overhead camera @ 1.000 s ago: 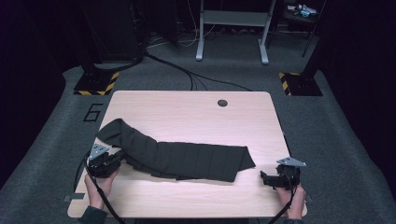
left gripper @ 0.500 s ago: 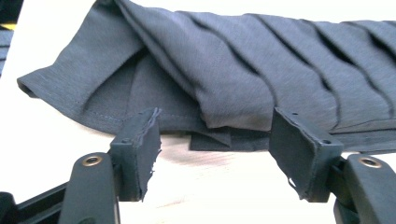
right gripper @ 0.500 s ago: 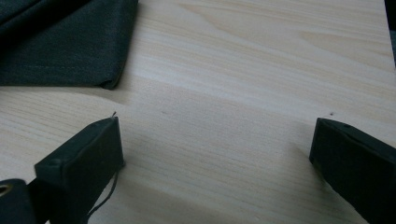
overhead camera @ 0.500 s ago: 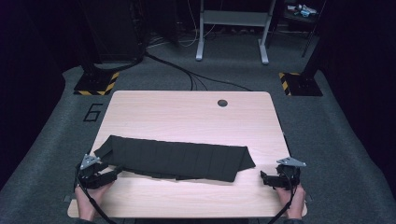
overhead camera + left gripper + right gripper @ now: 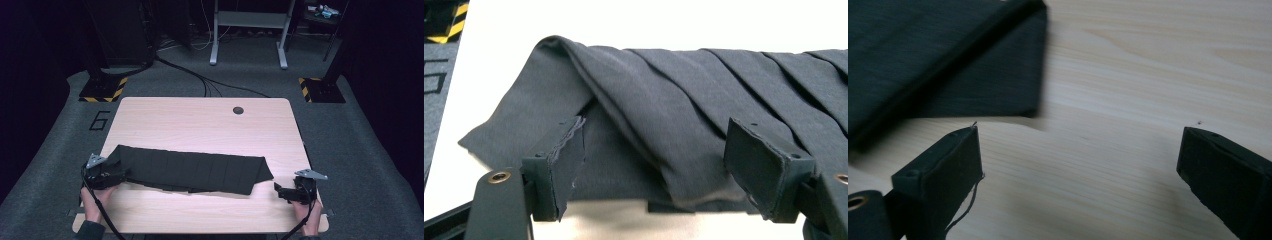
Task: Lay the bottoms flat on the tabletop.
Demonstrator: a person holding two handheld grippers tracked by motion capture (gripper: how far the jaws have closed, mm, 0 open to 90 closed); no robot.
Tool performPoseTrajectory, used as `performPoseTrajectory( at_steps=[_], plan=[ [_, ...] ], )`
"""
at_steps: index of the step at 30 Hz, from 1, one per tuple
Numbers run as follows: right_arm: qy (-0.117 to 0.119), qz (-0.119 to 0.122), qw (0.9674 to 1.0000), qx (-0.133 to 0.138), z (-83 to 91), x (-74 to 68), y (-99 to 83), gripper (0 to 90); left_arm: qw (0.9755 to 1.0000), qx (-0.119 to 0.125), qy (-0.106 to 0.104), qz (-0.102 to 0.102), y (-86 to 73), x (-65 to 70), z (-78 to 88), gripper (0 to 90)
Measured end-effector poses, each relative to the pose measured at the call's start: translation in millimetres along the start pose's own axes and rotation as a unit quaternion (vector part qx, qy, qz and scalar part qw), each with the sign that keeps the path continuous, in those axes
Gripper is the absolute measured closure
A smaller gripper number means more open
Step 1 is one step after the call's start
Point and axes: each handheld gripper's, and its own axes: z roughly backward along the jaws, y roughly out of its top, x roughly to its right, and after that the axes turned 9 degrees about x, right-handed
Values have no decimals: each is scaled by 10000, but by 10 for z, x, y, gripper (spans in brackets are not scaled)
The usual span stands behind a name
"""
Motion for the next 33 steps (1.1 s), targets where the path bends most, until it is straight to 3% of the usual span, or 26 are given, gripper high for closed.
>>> performPoseTrajectory(
  at_steps=[2, 3, 4, 6, 7, 8, 9, 13, 16, 18, 22, 27, 33],
  plan=[
    [170, 135, 9998, 46, -21, -154, 62, 40, 10000, -36, -22, -12, 18, -7, -54, 246],
    [170, 135, 9998, 46, -21, -154, 62, 40, 10000, -36, -22, -12, 18, -7, -54, 245],
    [347, 225, 9991, 81, -62, -334, 147, 52, 9999, -85, -55, -66, 27, -12, -106, 246],
    [422, 275, 9987, 93, -87, -387, 174, 54, 9998, -178, -88, -65, 31, -12, -122, 248],
    [631, 344, 9974, 80, -166, -531, 236, 59, 9997, -212, -142, -67, 16, -9, -170, 251],
    [631, 344, 9974, 80, -166, -531, 236, 59, 9997, -212, -142, -67, 16, -9, -170, 257],
    [795, 378, 9961, 3, -245, -623, 262, 63, 9994, -287, -174, -78, -6, 2, -203, 265],
    [906, 557, 9938, -320, -446, -774, 272, 83, 9985, -457, -292, -71, -72, 23, -263, 278],
    [931, 616, 9930, -399, -515, -775, 259, 110, 9985, -462, -297, -72, -118, 40, -295, 286],
    [967, 445, 9933, -443, -546, -751, 236, 123, 9977, -559, -381, -59, -146, 56, -311, 298],
    [840, 561, 9940, -420, -531, -698, 224, 138, 9973, -614, -368, -168, -189, 127, -332, 314],
    [629, 794, 9940, -423, -502, -649, 200, 154, 9978, -529, -375, -106, -223, 154, -327, 323],
    [574, 764, 9946, -411, -469, -608, 181, 158, 9976, -539, -406, -165, -254, 239, -299, 323]
  ],
)
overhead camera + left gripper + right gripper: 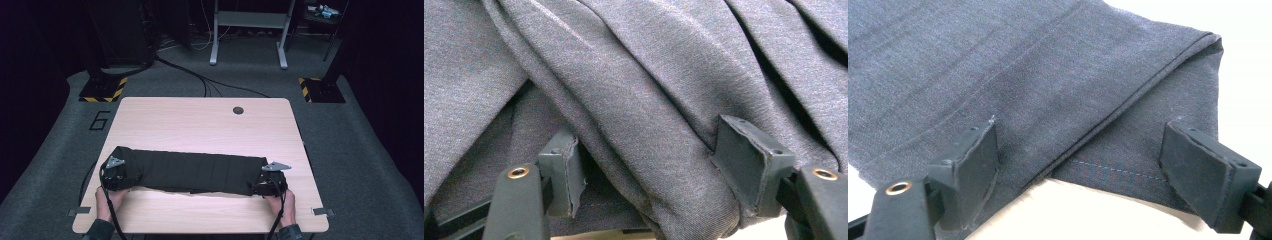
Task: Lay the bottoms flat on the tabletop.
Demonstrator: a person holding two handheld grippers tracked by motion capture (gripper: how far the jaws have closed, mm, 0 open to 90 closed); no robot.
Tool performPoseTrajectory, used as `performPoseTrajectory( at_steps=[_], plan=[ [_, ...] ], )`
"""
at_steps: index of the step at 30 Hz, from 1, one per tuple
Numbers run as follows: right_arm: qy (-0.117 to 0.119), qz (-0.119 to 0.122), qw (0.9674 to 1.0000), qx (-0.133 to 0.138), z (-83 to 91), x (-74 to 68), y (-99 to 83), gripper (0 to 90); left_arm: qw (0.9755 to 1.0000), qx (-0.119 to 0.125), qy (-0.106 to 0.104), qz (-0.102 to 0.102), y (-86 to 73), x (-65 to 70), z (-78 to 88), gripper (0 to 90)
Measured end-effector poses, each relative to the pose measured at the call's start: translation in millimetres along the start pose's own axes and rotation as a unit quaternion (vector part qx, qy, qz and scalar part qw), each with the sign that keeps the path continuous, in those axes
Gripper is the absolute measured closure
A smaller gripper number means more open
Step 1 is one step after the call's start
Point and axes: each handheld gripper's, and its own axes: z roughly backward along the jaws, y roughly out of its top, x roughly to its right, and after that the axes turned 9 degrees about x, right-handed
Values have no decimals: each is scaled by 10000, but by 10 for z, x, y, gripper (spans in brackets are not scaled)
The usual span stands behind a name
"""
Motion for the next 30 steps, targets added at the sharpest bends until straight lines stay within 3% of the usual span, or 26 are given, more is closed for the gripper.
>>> performPoseTrajectory(
  at_steps=[16, 19, 25, 30],
  plan=[
    [-296, -317, 9991, -37, 285, 394, -161, 171, 9994, 4, -299, -198, -139, 576, 44, 322],
    [-317, -356, 9989, 8, 321, 437, -192, 170, 9991, 36, -329, -247, -154, 602, 60, 319],
    [-234, -505, 9982, 213, 424, 418, -227, 153, 9994, 274, -197, -101, -153, 504, 255, 238],
    [-165, -562, 9977, 355, 574, 329, -271, 160, 9990, 357, -121, -259, -153, 516, 391, 229]
  ],
)
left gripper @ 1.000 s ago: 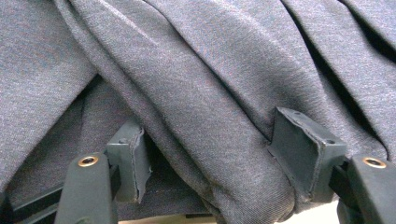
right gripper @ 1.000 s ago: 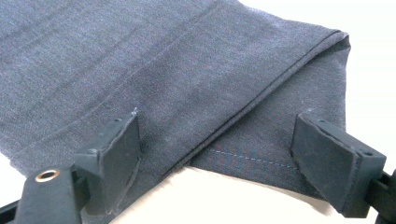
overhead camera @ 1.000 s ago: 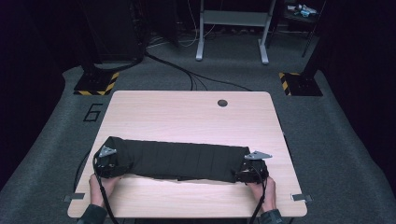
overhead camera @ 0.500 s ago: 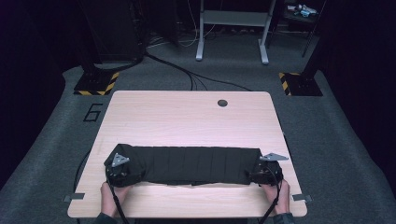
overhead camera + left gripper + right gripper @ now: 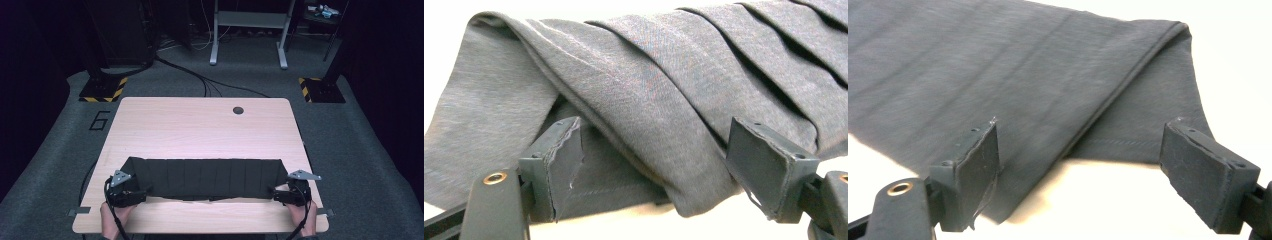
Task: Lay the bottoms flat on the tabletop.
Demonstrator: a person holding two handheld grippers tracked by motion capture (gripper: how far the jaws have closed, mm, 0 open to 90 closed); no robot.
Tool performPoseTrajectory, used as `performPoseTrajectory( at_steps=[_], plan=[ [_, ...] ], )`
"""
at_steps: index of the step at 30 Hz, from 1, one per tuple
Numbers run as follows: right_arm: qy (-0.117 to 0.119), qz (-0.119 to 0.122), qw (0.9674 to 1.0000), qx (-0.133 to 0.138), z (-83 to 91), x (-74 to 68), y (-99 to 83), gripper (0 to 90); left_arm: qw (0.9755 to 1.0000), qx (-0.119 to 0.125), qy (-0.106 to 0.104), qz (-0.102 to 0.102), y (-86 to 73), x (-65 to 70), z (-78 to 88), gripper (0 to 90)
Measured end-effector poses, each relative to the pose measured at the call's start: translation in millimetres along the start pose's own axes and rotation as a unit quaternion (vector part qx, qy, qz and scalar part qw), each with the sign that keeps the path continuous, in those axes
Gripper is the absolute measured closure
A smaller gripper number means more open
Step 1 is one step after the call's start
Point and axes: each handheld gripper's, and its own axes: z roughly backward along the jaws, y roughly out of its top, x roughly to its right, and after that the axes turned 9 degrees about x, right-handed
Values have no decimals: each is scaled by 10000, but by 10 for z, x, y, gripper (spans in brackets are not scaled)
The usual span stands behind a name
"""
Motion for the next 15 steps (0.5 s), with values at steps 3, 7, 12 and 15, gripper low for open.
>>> performPoseTrajectory(
  at_steps=[3, 7, 12, 15],
  plan=[
    [58, 74, 9999, 74, 86, -102, -29, 168, 9999, -83, -31, -144, -7, 19, 27, 230],
    [184, 208, 9996, 67, 137, -261, -68, 185, 9995, -154, -51, -264, -39, 44, 11, 239],
    [144, 343, 9993, -56, 82, -377, -115, 282, 9992, -218, -126, -307, -71, 68, -9, 346],
    [78, 328, 9994, -86, 53, -390, -146, 330, 9989, -244, -102, -389, -106, 109, -16, 434]
  ],
)
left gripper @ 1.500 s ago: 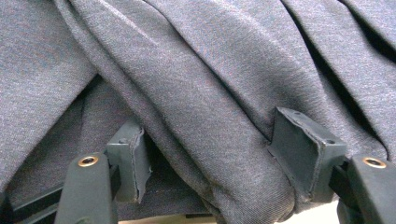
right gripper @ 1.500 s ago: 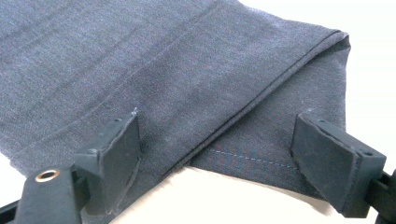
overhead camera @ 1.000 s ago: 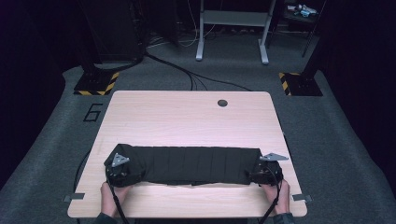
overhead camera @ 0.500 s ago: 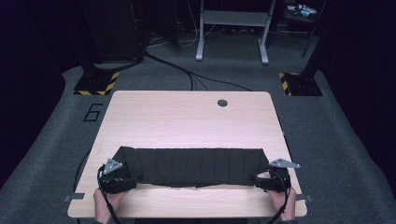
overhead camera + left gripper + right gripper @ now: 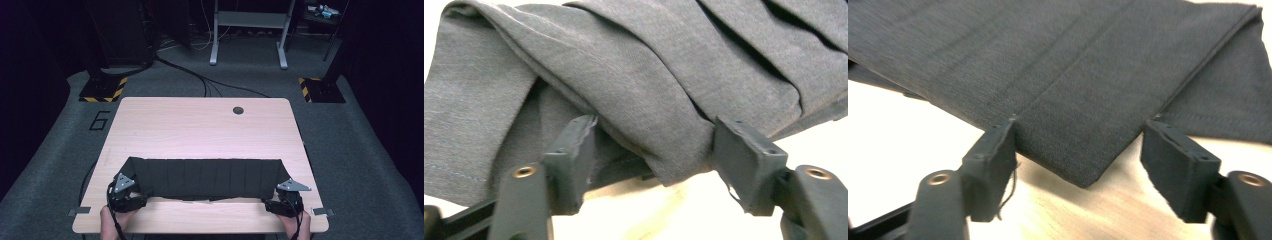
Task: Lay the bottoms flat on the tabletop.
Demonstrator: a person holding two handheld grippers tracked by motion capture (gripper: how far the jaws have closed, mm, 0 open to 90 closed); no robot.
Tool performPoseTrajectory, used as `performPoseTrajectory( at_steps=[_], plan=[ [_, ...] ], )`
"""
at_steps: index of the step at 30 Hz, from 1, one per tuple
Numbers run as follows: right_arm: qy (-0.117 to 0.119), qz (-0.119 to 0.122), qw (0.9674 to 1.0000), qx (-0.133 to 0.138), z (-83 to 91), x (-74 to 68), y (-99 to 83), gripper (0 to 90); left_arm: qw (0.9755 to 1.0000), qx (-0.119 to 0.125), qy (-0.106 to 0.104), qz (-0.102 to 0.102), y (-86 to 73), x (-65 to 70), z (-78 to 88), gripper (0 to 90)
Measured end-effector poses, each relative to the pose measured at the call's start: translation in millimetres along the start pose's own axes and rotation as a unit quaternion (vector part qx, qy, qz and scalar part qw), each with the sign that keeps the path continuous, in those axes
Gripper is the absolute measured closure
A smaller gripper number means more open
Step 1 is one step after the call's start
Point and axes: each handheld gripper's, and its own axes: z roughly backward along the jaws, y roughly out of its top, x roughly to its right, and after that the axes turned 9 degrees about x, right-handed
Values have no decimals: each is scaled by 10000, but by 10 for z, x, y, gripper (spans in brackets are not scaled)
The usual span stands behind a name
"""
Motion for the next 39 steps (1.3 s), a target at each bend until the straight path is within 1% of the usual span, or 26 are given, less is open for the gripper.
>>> performPoseTrajectory(
  at_steps=[1, 2, 3, 4, 5, 6, 7, 11, 12, 13, 15, 16, 18, 19, 22, 24, 25, 28, 29, 31, 32, 33, 34, 35, 36, 39],
  plan=[
    [0, 7, 10000, -14, -11, -15, -27, 394, 10000, -14, -32, -2, -13, 12, -1, 466],
    [-37, -23, 10000, -69, -17, -40, -43, 436, 10000, -2, -53, -14, -44, 31, -10, 499],
    [-37, -23, 10000, -69, -17, -40, -43, 436, 10000, -2, -53, -14, -44, 31, -10, 530],
    [-74, 89, 9999, -24, -23, -68, -72, 501, 9999, -2, -124, -30, -59, 39, 3, 565],
    [-86, 109, 9999, -12, -15, -80, -78, 540, 9999, 47, -107, -38, -66, 45, 5, 587],
    [-86, 109, 9999, -12, -15, -80, -78, 540, 9999, 47, -107, -38, -66, 45, 5, 609],
    [-95, 143, 9999, 1, -11, -88, -81, 604, 9999, 99, -88, -63, -77, 60, 4, 624],
    [-126, 195, 9997, 74, 5, -98, -84, 735, 9998, 167, -60, -109, -87, 69, 15, 674],
    [-139, 136, 9998, 78, 17, -103, -85, 760, 9997, 175, -71, -142, -88, 69, 20, 686],
    [-139, 136, 9998, 78, 17, -103, -85, 760, 9997, 175, -71, -142, -88, 69, 20, 697],
    [-153, 183, 9996, 135, 37, -104, -82, 815, 9996, 207, -57, -179, -84, 77, 35, 712],
    [-181, 167, 9996, 153, 44, -109, -79, 822, 9995, 254, -29, -163, -83, 81, 37, 716],
    [-171, 201, 9994, 215, 69, -114, -60, 833, 9996, 233, -86, -145, -60, 64, 54, 723],
    [-177, 215, 9993, 234, 93, -117, -43, 836, 9996, 236, -72, -138, -50, 65, 63, 726],
    [-188, 285, 9989, 324, 140, -121, 10, 843, 9995, 256, -80, -184, -12, 63, 82, 734],
    [-204, 298, 9987, 359, 168, -127, 51, 847, 9994, 258, -166, -179, 52, 41, 112, 737],
    [-210, 296, 9985, 399, 180, -129, 71, 848, 9994, 258, -166, -179, 52, 41, 112, 739],
    [-182, 343, 9981, 473, 209, -125, 146, 851, 9992, 278, -208, -220, 165, 12, 134, 743],
    [-180, 337, 9980, 507, 222, -123, 186, 852, 9992, 278, -208, -220, 165, 12, 134, 744],
    [-174, 378, 9976, 556, 233, -118, 250, 853, 9989, 319, -214, -282, 263, 2, 140, 747],
    [-166, 392, 9973, 603, 237, -114, 288, 853, 9987, 290, -235, -343, 314, -5, 151, 749],
    [-166, 413, 9971, 613, 245, -110, 336, 853, 9987, 290, -235, -343, 314, -5, 151, 750],
    [-159, 439, 9968, 649, 246, -107, 365, 854, 9985, 311, -250, -368, 375, -10, 153, 752],
    [-183, 460, 9966, 654, 252, -101, 402, 854, 9985, 311, -250, -368, 375, -10, 153, 753],
    [-161, 465, 9965, 681, 249, -94, 438, 855, 9981, 342, -256, -436, 446, -24, 149, 756],
    [-180, 543, 9956, 738, 244, -68, 547, 856, 9977, 311, -289, -527, 569, -50, 142, 763]
  ],
)
